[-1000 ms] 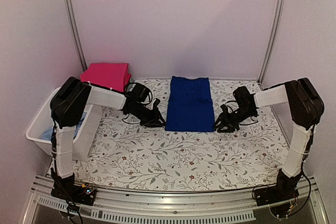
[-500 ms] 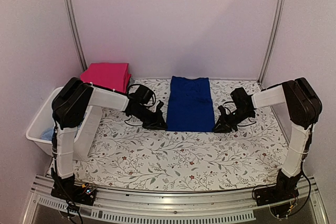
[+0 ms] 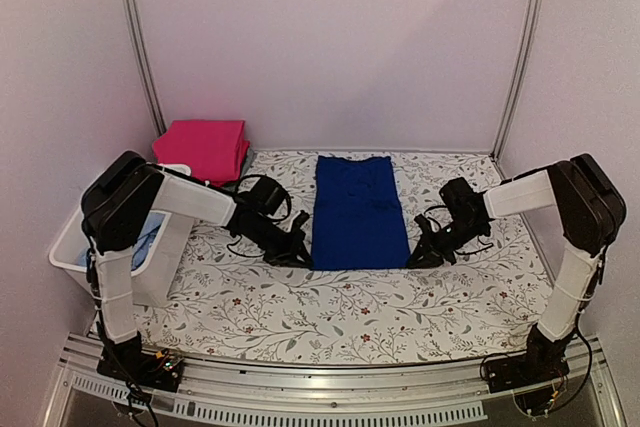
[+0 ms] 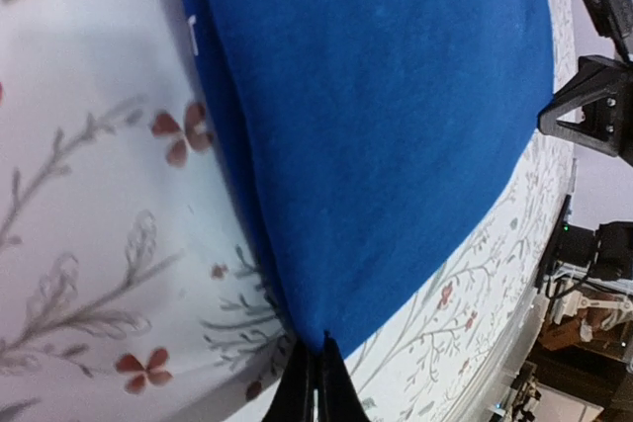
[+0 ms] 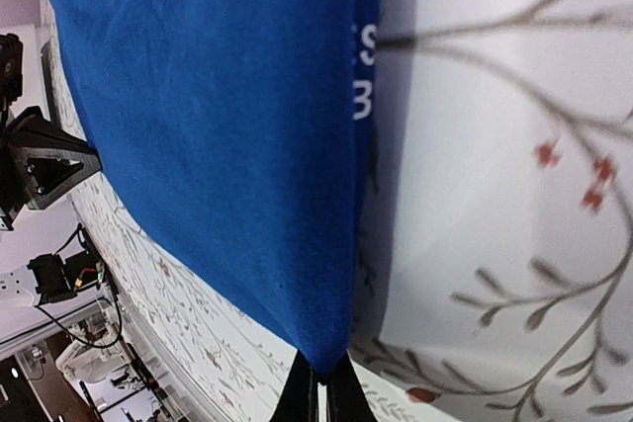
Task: Fold and stack the mixed laundry pile
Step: Fold the 2/3-rectangle-folded T-shirt at the center of the board.
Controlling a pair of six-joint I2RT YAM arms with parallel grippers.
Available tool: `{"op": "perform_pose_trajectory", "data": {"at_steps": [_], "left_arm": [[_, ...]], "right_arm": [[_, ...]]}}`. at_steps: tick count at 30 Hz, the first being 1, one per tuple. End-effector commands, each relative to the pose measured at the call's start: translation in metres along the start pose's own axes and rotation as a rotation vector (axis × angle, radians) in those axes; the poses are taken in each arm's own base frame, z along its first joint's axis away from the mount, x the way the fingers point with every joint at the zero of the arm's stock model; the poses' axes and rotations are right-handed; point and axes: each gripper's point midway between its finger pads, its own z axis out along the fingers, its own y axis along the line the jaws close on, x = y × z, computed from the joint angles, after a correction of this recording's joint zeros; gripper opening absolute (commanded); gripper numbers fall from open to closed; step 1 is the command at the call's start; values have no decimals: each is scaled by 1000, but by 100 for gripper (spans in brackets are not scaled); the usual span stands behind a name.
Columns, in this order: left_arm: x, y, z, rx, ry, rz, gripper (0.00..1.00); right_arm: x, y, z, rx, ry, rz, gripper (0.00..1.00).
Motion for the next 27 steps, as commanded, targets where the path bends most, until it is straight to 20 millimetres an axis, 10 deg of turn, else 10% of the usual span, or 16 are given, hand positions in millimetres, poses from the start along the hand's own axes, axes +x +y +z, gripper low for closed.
{"op": "perform_pose_trajectory", "data": {"at_steps": [1, 11, 27], "left_arm": [[42, -22, -11, 11, 70, 13, 0], [117, -76, -55, 25, 155, 25, 0], [-38, -63, -95, -41, -72, 44, 0]], "right_arm": [[47, 18, -8, -20, 69, -1, 0], [136, 66, -48, -98, 165, -18, 0], [-12, 82, -93, -38, -59, -55, 0]]}}
